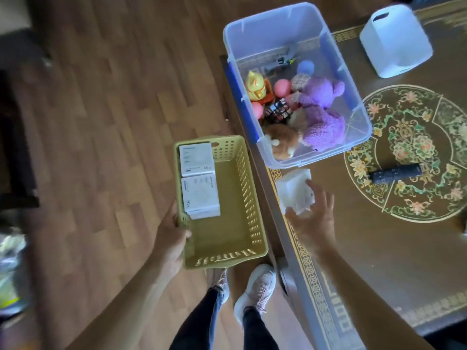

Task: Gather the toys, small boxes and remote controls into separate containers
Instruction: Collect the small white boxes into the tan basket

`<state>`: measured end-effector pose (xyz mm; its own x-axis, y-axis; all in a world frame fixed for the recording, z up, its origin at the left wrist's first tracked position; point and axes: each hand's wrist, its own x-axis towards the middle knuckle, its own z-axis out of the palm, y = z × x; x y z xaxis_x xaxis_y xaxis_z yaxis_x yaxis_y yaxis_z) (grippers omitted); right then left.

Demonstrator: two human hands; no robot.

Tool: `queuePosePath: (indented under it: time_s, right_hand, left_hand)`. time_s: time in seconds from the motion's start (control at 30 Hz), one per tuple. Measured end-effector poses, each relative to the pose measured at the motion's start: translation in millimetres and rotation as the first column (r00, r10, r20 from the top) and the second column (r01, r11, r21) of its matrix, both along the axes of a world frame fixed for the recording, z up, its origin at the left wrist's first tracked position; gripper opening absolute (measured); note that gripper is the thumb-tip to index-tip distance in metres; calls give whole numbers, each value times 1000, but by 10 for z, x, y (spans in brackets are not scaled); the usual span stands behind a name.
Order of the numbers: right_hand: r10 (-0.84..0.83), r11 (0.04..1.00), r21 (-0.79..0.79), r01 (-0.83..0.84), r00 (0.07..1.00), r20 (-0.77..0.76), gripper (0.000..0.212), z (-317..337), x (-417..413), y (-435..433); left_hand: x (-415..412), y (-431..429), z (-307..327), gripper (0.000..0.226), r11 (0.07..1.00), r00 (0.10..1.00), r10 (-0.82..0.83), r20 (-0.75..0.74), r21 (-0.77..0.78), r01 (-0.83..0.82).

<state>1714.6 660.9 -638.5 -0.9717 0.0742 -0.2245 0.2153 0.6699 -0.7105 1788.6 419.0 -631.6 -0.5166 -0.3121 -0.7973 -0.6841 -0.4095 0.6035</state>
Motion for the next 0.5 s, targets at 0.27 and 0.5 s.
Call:
queuePosePath:
  time_s: [0.27, 0.5]
  right_hand:
    - [773, 563, 148, -813, 582, 253, 60, 437, 256, -766]
    - [706, 513, 97, -853, 484, 518, 61, 464, 123, -1072]
  left_hand:
    - [-88, -78, 303, 86, 999, 998, 31, -59, -17, -32]
    - [-44, -54, 434, 89, 998, 994, 53, -100, 22, -51]
